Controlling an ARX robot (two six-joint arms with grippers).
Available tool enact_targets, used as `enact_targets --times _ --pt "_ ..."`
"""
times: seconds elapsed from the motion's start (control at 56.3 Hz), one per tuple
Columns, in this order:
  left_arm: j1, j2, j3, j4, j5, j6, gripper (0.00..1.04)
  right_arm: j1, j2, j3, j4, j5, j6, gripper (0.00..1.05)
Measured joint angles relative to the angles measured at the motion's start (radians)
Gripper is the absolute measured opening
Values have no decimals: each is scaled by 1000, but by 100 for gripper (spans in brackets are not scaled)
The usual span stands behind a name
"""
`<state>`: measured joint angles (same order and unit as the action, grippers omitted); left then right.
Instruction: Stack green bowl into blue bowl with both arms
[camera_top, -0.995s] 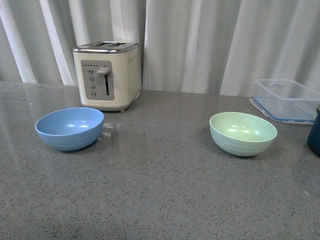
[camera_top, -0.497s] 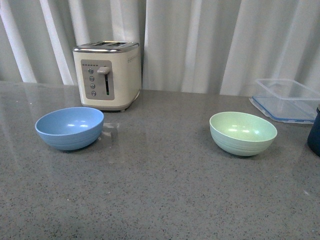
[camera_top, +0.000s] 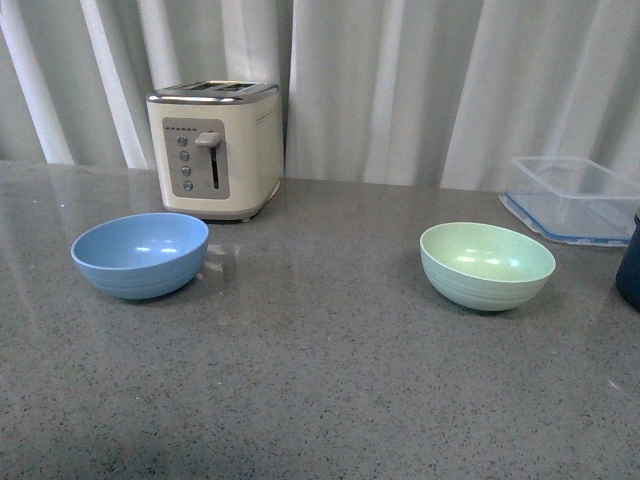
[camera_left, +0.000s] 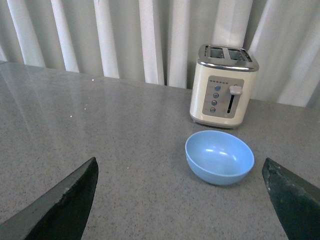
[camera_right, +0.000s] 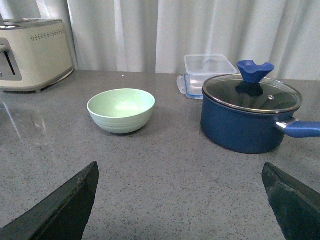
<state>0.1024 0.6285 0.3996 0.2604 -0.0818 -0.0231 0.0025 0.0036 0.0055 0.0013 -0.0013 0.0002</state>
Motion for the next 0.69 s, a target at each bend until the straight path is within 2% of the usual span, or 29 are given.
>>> enact_targets --times 0.355,0.693 --pt "40 488 393 -102 58 -166 98 0 0 0 0 0 0 95" --pt "37 916 787 -357 111 -302 98 0 0 0 0 0 0 95"
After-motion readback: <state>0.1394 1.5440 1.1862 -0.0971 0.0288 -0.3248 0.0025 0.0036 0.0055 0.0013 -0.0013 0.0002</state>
